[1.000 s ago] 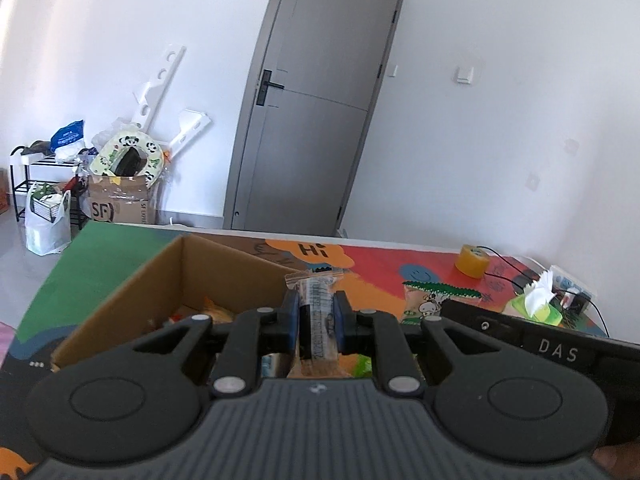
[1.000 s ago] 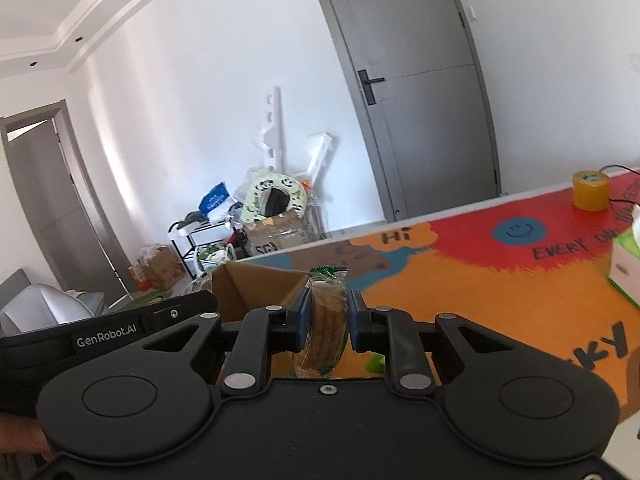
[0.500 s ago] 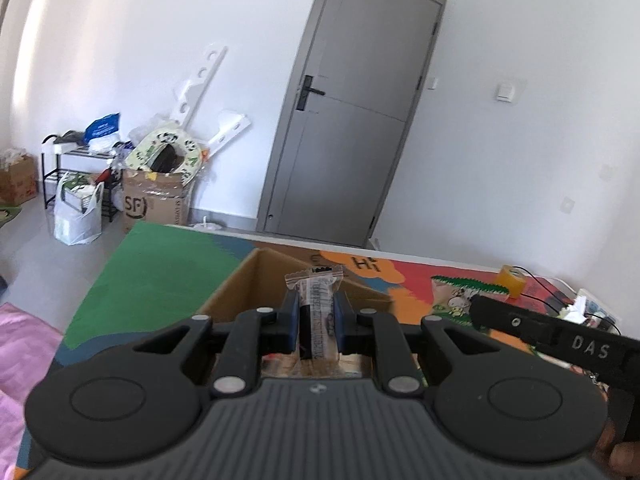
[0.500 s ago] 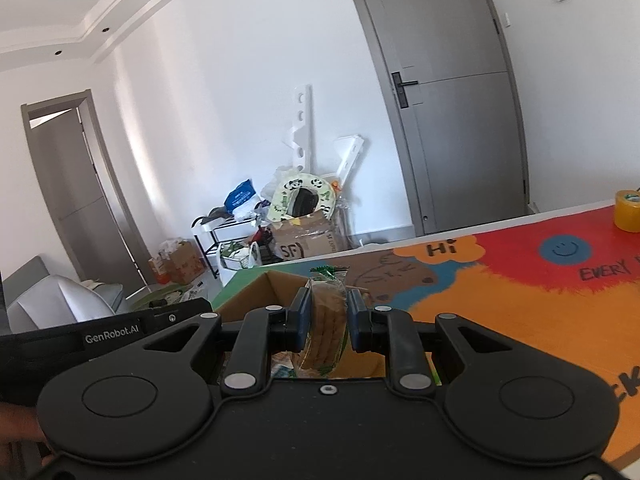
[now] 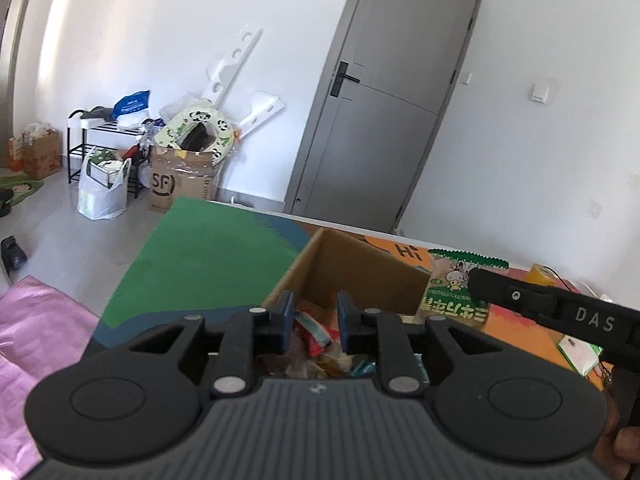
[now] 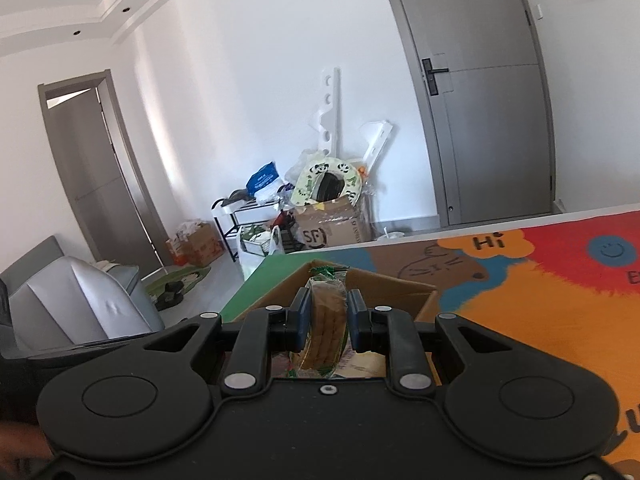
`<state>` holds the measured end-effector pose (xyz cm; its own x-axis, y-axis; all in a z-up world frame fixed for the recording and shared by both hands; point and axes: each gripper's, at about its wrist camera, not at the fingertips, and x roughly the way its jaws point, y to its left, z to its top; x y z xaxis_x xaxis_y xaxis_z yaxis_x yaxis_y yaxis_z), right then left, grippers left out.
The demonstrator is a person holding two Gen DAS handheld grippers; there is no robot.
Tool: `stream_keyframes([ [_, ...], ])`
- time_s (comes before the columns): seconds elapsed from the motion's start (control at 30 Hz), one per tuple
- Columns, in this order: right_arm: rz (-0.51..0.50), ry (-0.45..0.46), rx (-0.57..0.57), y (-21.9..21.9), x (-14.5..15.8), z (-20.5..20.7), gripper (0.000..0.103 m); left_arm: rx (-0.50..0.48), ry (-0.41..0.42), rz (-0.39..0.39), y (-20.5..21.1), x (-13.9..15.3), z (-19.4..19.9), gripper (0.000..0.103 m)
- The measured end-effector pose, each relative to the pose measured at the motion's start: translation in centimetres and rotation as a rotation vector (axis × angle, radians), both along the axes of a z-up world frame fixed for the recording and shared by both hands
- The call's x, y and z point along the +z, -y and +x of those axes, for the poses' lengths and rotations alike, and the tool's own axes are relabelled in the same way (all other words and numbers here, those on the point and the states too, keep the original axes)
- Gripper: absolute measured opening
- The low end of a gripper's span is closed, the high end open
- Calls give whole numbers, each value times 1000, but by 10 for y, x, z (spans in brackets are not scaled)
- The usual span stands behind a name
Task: Organize snacks
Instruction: 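Open the left gripper to drop the candy while the right drops the bread pack, then move both open grippers back from the box to the two green candies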
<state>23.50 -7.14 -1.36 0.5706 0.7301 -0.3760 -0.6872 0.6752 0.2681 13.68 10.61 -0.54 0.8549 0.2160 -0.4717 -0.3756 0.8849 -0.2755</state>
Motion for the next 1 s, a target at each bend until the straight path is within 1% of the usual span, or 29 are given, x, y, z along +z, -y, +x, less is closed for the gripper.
stream_keyframes([
  [0.07, -2, -1, 4, -6, 1, 0, 21, 14, 3, -13, -6, 0, -3, 21],
  [0.13, 1, -5, 5, -12, 2, 0, 21, 23, 13, -19, -11, 1, -6, 24],
  [0.2, 10, -14, 2, -18, 3, 2, 22, 32, 16, -21, -14, 2, -8, 30],
  [0.23, 19, -27, 3, -19, 2, 3, 26, 38, 17, -25, -16, 2, -8, 32],
  [0.27, 24, -42, 3, -21, 1, 5, 34, 40, 19, -28, -17, 1, -9, 36],
  [0.3, 20, -55, 0, -21, 0, 7, 38, 42, 19, -30, -17, 1, -9, 39],
  [0.33, 14, -57, -9, -20, -1, 7, 45, 42, 19, -30, -17, 1, -9, 46],
  [0.37, 10, -51, -20, -18, -1, 6, 52, 40, 19, -28, -17, 1, -9, 55],
  [0.4, 5, -46, -32, -16, -1, 5, 55, 39, 18, -21, -12, 1, -9, 61],
  [0.47, -6, -42, -57, -7, -1, 3, 65, 43, 14, -5, -8, 2, -8, 78],
  [0.5, -9, -38, -67, -3, 0, 2, 67, 48, 9, 5, -6, 3, -7, 83],
  [0.57, -12, -30, -91, 7, 1, -1, 81, 50, 1, 16, 1, 4, -4, 87],
  [0.63, -11, -29, -118, 19, 1, -4, 91, 39, 8, 8, 5, 4, -4, 90],
  [0.67, -16, -26, -129, 25, 1, -5, 94, 32, 13, 2, 8, 4, -3, 92],
  [0.8, -38, -35, -165, 47, -3, -5, 99, 2, 13, 13, 24, 5, 1, 96],
  [0.83, -37, -41, -178, 54, -4, -5, 102, -3, 12, 18, 27, 5, 2, 97],
  [0.9, -30, -51, -200, 66, -5, -4, 103, -23, 17, 14, 35, 5, 4, 101],
  [1.0, -29, -72, -226, 85, -9, -2, 103, -59, 16, 18, 48, 4, 7, 102],
])
